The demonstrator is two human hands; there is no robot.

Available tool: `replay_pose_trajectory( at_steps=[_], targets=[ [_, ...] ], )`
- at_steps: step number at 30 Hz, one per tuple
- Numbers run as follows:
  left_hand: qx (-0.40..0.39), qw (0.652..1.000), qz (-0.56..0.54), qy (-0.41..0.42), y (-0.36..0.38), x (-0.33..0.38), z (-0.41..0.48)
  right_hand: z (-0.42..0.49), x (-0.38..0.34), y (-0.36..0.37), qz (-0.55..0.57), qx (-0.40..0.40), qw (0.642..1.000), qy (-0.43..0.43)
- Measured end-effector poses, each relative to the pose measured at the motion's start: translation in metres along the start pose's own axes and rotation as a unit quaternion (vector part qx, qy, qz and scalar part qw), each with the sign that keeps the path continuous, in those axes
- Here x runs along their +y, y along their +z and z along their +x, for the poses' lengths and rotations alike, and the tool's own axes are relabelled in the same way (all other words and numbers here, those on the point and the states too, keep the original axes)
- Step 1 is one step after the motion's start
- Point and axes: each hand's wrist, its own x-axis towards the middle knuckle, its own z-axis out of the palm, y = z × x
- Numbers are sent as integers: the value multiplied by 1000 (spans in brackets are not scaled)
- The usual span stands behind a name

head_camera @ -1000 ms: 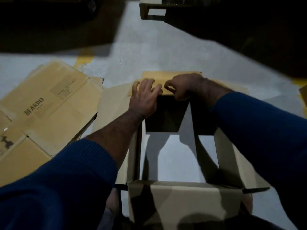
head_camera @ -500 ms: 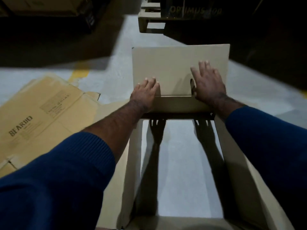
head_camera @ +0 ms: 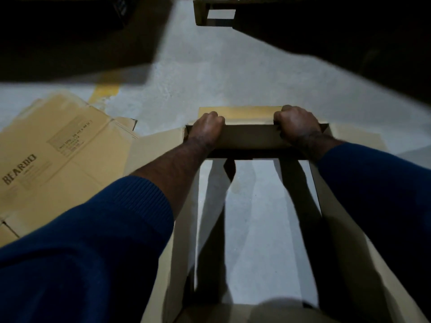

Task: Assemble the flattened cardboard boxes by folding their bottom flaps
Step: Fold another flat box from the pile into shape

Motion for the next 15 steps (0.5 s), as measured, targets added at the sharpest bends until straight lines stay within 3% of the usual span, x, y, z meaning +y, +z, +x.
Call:
replay_pose_trajectory(
  at_steps=[8, 13, 15],
  targets=[
    [19, 1000, 0, 7, -10, 0, 2, 2, -6, -10, -17, 6, 1000, 4],
    [25, 998, -39, 47, -4, -21, -6, -4, 10, -7, 60, 13, 998, -30],
    [46, 997, -51, 28, -1, -38, -15, -11, 26, 1, 86, 13, 996, -36]
  ],
)
